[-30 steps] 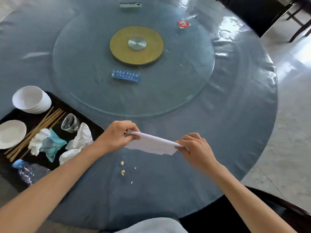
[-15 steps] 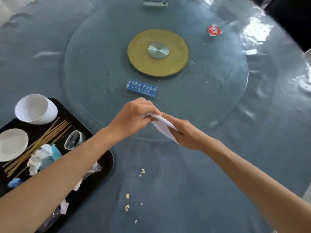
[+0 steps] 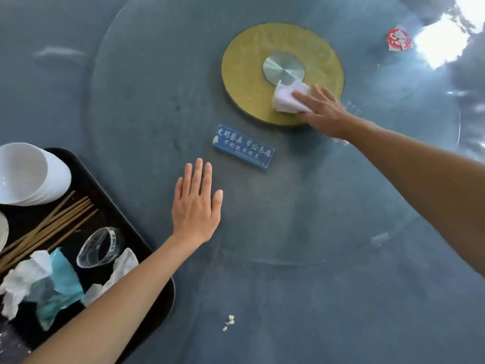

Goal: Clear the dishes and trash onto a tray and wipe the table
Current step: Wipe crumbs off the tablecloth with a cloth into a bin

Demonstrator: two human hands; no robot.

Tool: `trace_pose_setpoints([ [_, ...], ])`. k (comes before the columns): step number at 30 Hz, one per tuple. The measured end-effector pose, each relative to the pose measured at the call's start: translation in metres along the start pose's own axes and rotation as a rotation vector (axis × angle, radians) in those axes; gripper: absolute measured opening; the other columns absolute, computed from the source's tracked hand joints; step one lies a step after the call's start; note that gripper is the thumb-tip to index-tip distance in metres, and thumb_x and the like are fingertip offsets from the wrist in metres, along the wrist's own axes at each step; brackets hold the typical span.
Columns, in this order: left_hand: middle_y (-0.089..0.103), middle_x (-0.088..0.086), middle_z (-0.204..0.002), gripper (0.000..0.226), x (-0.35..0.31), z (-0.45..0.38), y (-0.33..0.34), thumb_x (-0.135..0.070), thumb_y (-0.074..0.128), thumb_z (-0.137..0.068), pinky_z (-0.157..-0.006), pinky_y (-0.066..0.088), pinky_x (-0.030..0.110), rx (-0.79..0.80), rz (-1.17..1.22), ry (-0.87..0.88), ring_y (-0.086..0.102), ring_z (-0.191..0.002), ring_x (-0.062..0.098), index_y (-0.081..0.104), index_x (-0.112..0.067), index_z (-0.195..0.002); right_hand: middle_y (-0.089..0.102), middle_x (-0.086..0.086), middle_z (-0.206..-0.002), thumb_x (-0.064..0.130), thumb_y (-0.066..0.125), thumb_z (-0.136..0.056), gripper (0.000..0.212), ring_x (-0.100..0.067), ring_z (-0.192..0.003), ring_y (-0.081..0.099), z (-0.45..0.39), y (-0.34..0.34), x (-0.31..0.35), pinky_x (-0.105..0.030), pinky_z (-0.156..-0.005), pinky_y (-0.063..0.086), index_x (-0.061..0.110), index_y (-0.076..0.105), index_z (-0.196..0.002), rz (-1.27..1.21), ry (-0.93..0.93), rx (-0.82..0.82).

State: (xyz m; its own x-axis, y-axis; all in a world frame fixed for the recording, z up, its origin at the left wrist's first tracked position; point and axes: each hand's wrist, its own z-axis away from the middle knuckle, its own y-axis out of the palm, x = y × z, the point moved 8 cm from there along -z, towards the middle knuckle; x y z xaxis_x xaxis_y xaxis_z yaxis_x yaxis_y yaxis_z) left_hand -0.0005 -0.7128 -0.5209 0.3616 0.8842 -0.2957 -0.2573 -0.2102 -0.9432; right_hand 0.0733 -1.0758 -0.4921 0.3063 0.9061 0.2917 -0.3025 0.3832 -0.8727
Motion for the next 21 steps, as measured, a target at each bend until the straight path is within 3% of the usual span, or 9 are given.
trace_pose_setpoints([
  [3, 0.016, 0.008, -0.171, 0.065, 0.0, -0.001, 0.003, -0.042, 0.024, -0.104, -0.127, 0.013, 0.046, -0.089, -0.031, 0.018, 0.011, -0.159, 0.027, 0.021, -0.013, -0.162, -0.005, -0.004, -0.175, 0.077, 0.028, -0.098, 0.06, -0.034, -0.159, -0.003, -0.015, 0.019, 0.002, -0.058, -0.124, 0.002, 0.065, 0.012, -0.155, 0.118, -0.047, -0.069],
  [7, 0.019, 0.007, -0.17, 0.065, 0.006, -0.003, 0.005, -0.041, 0.029, -0.104, -0.126, 0.014, 0.047, -0.134, -0.046, 0.031, 0.013, -0.158, 0.027, 0.024, -0.013, -0.162, 0.004, -0.004, -0.174, 0.08, 0.005, -0.097, 0.055, -0.035, -0.156, 0.01, -0.009, 0.031, 0.011, -0.056, -0.119, 0.013, 0.07, 0.012, -0.15, 0.124, -0.017, -0.255],
  [11, 0.018, 0.006, -0.171, 0.065, 0.014, -0.01, 0.004, -0.04, 0.031, -0.103, -0.126, 0.013, 0.046, -0.137, -0.046, 0.065, 0.012, -0.158, 0.027, 0.024, -0.013, -0.162, 0.007, 0.002, -0.173, 0.07, 0.018, -0.103, 0.054, -0.035, -0.148, 0.018, 0.039, 0.075, 0.059, -0.059, -0.112, 0.022, 0.06, 0.016, -0.155, 0.187, -0.19, -0.254],
  [16, 0.017, 0.005, -0.171, 0.066, 0.039, -0.028, -0.005, -0.041, 0.031, -0.102, -0.127, 0.011, 0.046, -0.086, -0.047, 0.114, 0.01, -0.159, 0.024, 0.023, -0.013, -0.162, 0.016, -0.003, -0.173, 0.068, 0.031, -0.102, 0.061, -0.035, -0.144, 0.029, 0.16, 0.151, 0.126, -0.053, -0.105, 0.033, 0.047, 0.027, -0.16, 0.207, -0.498, -0.227],
  [21, 0.01, 0.007, -0.172, 0.063, 0.056, -0.045, -0.02, -0.036, 0.029, -0.106, -0.127, 0.006, 0.047, -0.017, -0.084, 0.109, 0.004, -0.159, 0.026, 0.017, -0.012, -0.163, 0.044, -0.009, -0.161, 0.064, 0.05, -0.098, 0.061, -0.033, -0.123, 0.046, 0.208, 0.165, 0.161, -0.048, -0.087, 0.05, 0.036, 0.05, -0.152, 0.259, -0.601, -0.255],
])
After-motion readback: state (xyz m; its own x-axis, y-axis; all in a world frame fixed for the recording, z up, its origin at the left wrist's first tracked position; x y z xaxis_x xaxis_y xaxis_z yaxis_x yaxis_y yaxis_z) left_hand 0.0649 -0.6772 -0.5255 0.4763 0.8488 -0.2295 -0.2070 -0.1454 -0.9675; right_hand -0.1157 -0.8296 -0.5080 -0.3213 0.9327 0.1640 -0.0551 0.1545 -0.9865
